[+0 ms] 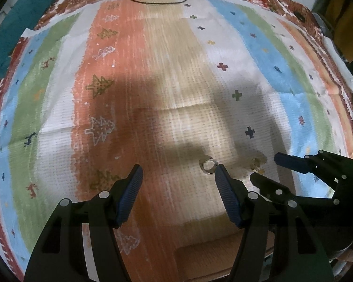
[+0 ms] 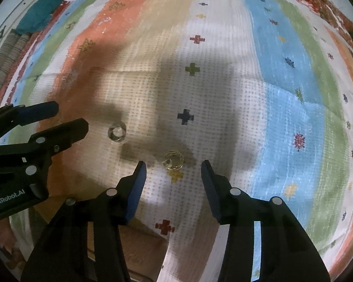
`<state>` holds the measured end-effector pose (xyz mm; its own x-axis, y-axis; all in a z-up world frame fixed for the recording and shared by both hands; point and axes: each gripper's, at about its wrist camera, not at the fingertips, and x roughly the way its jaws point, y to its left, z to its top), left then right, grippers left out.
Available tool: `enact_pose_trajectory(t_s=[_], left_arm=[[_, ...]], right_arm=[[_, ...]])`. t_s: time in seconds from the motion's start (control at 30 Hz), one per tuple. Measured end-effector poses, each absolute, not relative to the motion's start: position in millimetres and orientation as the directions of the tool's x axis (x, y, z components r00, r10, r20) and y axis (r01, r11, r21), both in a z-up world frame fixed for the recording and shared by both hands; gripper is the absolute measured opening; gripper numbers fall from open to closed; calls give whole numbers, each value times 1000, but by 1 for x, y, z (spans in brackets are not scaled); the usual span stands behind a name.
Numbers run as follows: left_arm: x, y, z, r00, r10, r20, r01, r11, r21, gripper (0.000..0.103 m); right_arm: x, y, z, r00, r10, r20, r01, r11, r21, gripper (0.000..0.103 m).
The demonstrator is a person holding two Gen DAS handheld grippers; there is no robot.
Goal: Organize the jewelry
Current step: 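Grasp the small silver ring with the left tool while the right grasps the gold ring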
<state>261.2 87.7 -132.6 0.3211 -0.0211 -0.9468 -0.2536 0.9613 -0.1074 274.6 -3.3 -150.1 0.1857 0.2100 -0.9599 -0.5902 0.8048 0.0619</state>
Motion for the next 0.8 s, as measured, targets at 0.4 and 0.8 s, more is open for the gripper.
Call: enact_pose_trajectory(t_s=[0.4,0.8], left_arm=[[276,80,-146,293,-54,-955,-204,972,-117,59],[287,73,-159,257,-98,-961,-176,974,-146,49]], right_arm=[[287,-3,-159,172,201,-964,-577,814,67,26],[297,-10,-157,153,225,-962,-563,820,103,17]])
